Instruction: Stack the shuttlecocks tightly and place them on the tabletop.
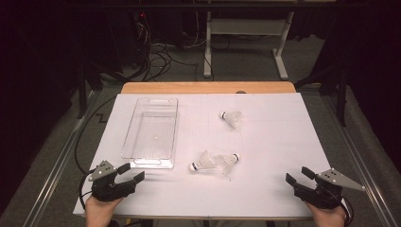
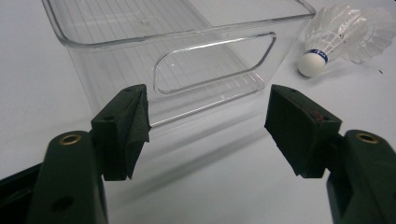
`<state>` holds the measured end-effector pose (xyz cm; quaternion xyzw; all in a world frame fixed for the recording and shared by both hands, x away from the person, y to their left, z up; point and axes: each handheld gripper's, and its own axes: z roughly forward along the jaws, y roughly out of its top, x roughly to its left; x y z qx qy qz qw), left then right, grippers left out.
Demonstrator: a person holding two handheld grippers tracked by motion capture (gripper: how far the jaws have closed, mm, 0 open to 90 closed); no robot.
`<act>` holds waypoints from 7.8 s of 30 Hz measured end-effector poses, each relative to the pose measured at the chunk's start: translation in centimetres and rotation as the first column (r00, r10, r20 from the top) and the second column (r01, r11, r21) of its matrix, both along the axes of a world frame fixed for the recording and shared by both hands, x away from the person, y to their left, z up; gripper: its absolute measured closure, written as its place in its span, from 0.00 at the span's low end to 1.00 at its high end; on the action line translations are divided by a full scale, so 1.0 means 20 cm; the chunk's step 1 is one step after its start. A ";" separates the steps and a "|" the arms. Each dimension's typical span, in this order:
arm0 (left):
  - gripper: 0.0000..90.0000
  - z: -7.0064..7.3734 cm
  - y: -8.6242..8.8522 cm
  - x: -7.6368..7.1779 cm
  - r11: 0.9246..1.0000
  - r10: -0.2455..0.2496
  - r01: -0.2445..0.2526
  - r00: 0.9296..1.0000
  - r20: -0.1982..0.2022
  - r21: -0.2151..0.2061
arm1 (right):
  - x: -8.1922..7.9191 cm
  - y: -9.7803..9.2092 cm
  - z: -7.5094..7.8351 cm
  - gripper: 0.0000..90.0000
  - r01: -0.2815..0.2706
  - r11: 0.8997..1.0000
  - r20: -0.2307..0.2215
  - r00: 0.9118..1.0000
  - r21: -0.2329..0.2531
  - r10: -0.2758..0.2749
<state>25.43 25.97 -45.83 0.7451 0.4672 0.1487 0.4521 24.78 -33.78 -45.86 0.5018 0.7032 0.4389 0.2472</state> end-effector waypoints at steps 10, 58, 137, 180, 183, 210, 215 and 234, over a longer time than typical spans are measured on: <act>0.35 0.01 -0.02 -0.01 1.000 -0.010 0.010 1.000 -0.002 -0.007 | 0.00 0.00 0.00 0.35 -0.001 1.000 -0.004 1.000 0.001 0.001; 0.39 0.14 -0.26 0.00 0.998 -0.064 0.064 0.998 -0.006 0.019 | 0.00 0.00 0.00 0.36 -0.010 1.000 -0.002 1.000 -0.001 0.010; 0.42 0.19 -0.75 0.28 0.980 -0.185 0.192 0.976 -0.117 0.044 | 0.03 0.03 -0.03 0.36 -0.050 0.998 -0.049 0.998 -0.023 0.049; 0.38 0.26 -0.96 0.44 0.974 -0.173 0.198 0.962 -0.211 0.106 | 0.03 0.03 -0.02 0.36 -0.060 0.998 -0.045 0.997 -0.028 0.059; 0.38 0.27 -0.98 0.46 0.974 -0.171 0.198 0.960 -0.221 0.109 | 0.02 0.03 -0.02 0.36 -0.061 0.998 -0.044 0.997 -0.030 0.059; 0.39 0.22 -1.07 0.51 0.972 -0.137 0.185 0.948 -0.288 0.145 | 0.02 0.03 -0.02 0.36 -0.061 0.998 -0.042 0.997 -0.029 0.060; 0.40 0.21 -1.07 0.52 0.972 -0.129 0.180 0.945 -0.301 0.149 | 0.02 0.03 -0.02 0.36 -0.063 0.998 -0.042 0.997 -0.027 0.062; 0.54 0.21 -1.07 0.52 0.966 -0.138 0.201 0.934 -0.329 0.165 | 0.02 0.04 -0.02 0.36 -0.069 0.997 -0.032 0.997 -0.027 0.068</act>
